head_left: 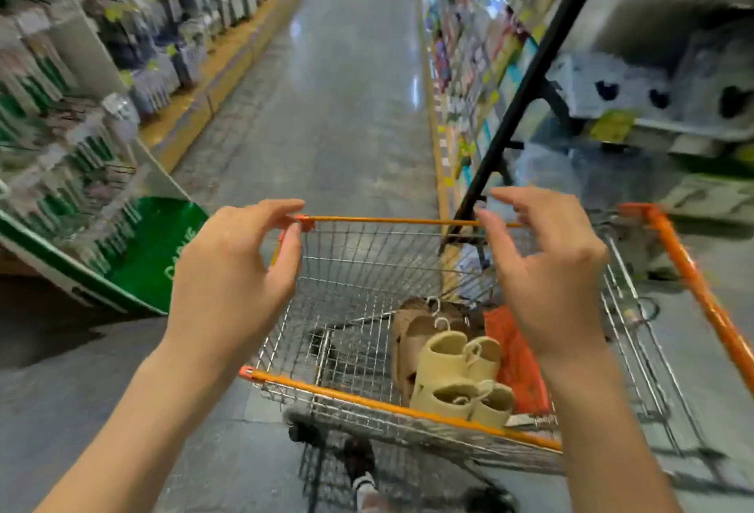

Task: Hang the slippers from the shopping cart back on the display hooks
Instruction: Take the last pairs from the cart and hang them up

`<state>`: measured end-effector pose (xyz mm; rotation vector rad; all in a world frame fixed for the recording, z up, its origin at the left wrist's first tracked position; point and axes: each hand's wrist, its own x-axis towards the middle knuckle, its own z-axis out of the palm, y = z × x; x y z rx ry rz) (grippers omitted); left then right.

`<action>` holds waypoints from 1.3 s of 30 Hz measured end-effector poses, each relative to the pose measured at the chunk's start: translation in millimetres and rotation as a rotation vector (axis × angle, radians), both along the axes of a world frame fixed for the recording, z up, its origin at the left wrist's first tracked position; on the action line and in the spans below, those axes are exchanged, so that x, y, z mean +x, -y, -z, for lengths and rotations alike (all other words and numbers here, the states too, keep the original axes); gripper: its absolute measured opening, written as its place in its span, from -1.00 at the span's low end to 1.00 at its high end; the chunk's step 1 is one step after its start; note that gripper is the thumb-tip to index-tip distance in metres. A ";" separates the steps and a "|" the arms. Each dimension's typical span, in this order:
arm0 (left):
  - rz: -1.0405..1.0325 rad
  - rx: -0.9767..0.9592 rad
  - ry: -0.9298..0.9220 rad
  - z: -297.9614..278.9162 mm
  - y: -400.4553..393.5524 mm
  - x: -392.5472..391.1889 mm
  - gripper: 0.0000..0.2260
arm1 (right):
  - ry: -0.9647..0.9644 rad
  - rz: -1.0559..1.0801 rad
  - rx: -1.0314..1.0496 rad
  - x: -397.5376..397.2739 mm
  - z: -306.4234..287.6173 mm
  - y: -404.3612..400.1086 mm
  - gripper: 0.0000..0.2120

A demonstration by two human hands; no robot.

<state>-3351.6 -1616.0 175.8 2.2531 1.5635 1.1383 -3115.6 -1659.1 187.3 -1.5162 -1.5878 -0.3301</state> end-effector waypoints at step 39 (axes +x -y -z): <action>0.310 -0.928 -0.414 330.6 18.6 295.6 -0.53 | -0.198 0.148 -1.396 167.6 349.8 24.2 -0.61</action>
